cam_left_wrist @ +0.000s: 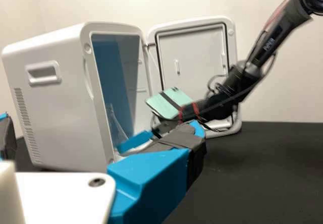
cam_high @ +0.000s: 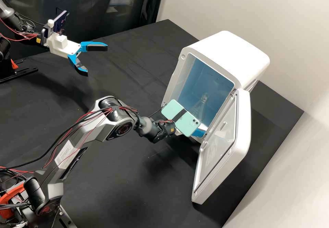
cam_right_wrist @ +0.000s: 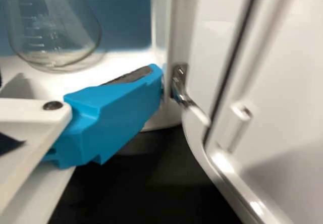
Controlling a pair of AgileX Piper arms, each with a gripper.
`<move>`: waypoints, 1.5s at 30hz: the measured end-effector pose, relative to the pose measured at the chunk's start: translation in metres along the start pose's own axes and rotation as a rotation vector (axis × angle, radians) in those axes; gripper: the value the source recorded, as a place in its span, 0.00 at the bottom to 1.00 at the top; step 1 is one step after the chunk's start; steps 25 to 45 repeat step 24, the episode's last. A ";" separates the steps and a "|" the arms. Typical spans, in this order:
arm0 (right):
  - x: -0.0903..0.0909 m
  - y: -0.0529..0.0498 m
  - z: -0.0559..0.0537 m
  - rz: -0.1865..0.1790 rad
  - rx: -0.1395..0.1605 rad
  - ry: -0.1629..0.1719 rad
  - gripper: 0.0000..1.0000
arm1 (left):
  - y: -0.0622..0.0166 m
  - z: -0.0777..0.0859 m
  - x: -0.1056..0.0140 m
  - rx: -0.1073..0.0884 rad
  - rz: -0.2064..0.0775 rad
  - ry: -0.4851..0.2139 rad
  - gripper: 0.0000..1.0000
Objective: Place the flask in the incubator
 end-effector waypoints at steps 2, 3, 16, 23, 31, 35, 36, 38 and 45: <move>-0.009 0.002 0.005 0.002 0.012 -0.001 1.00 | 0.0014 -0.001 0.000 0.000 0.009 0.004 1.00; -0.012 0.002 0.006 0.002 0.020 -0.001 1.00 | 0.0014 -0.001 0.000 0.001 0.008 0.004 1.00; -0.063 0.005 0.021 0.126 0.108 -0.006 1.00 | 0.0023 -0.001 -0.001 -0.015 0.013 0.004 1.00; -0.081 0.005 0.021 0.232 0.106 0.076 1.00 | 0.0024 -0.001 -0.001 -0.016 0.013 0.005 1.00; -0.084 0.004 0.022 0.248 0.128 0.093 1.00 | 0.0024 -0.001 -0.001 -0.016 0.013 0.005 1.00; -0.084 0.004 0.022 0.248 0.128 0.093 1.00 | 0.0024 -0.001 -0.001 -0.016 0.013 0.005 1.00; -0.084 0.004 0.022 0.248 0.128 0.093 1.00 | 0.0024 -0.001 -0.001 -0.016 0.013 0.005 1.00; -0.084 0.004 0.022 0.248 0.128 0.093 1.00 | 0.0024 -0.001 -0.001 -0.016 0.013 0.005 1.00; -0.084 0.004 0.022 0.248 0.128 0.093 1.00 | 0.0024 -0.001 -0.001 -0.016 0.013 0.005 1.00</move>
